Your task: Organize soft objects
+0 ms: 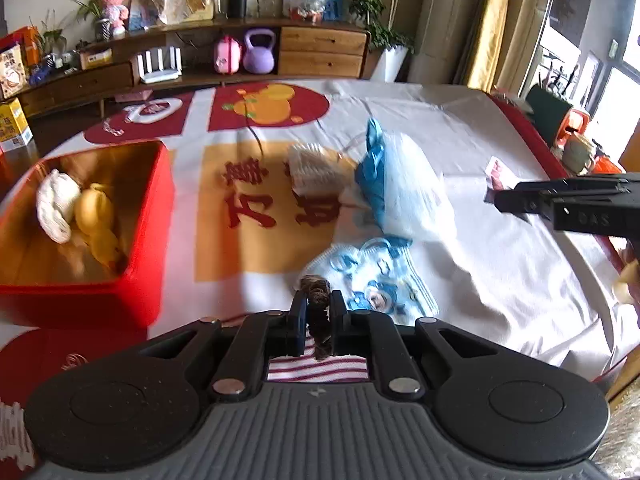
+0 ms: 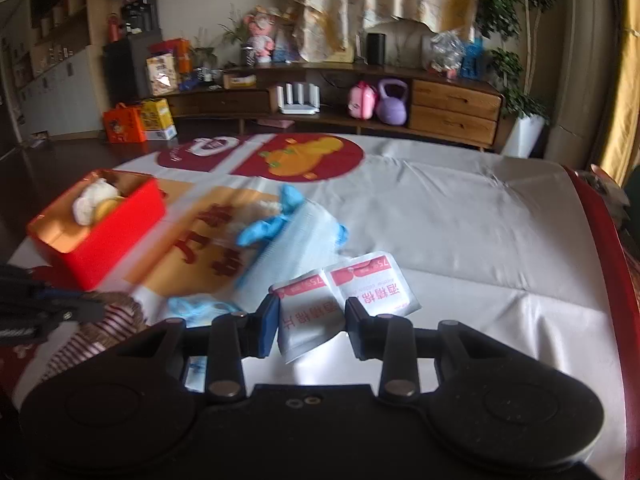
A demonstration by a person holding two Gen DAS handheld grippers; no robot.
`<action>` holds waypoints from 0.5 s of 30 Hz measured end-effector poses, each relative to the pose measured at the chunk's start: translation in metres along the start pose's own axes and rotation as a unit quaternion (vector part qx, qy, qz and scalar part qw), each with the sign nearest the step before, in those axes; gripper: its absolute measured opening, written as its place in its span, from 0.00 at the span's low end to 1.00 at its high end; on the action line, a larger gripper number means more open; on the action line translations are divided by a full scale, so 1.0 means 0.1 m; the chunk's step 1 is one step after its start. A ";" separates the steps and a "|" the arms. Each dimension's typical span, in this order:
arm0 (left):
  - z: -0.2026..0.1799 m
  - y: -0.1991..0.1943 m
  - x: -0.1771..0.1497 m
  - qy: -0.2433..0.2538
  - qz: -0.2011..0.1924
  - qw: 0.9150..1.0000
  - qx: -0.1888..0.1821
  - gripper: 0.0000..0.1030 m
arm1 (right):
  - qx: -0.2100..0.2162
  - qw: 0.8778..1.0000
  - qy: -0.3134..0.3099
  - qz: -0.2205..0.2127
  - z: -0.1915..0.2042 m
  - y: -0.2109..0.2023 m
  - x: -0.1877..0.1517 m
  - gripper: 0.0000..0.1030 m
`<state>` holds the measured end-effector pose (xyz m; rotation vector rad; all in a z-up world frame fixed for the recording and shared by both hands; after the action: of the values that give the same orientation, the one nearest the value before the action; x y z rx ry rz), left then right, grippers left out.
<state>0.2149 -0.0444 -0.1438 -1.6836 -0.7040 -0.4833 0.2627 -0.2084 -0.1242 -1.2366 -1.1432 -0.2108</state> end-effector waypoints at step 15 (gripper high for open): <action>0.29 -0.49 0.37 -0.016 -0.050 0.999 0.012 0.11 | 0.053 0.997 -0.048 -0.040 0.67 -0.39 0.48 0.34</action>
<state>0.2068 -0.0028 -0.0903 -1.6415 -0.8178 -0.5178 0.2216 -0.1481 -0.0698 -1.1171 -1.2724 -0.1500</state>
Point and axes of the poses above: each gripper's, at about its wrist camera, not at the fingertips, and y roughly the way its jaws point, z to its left, x to its top, the point moved 7 cm from there along y, roughly the way its jaws point, and after that the axes turned 10 degrees about -y, right-handed, at the moved point
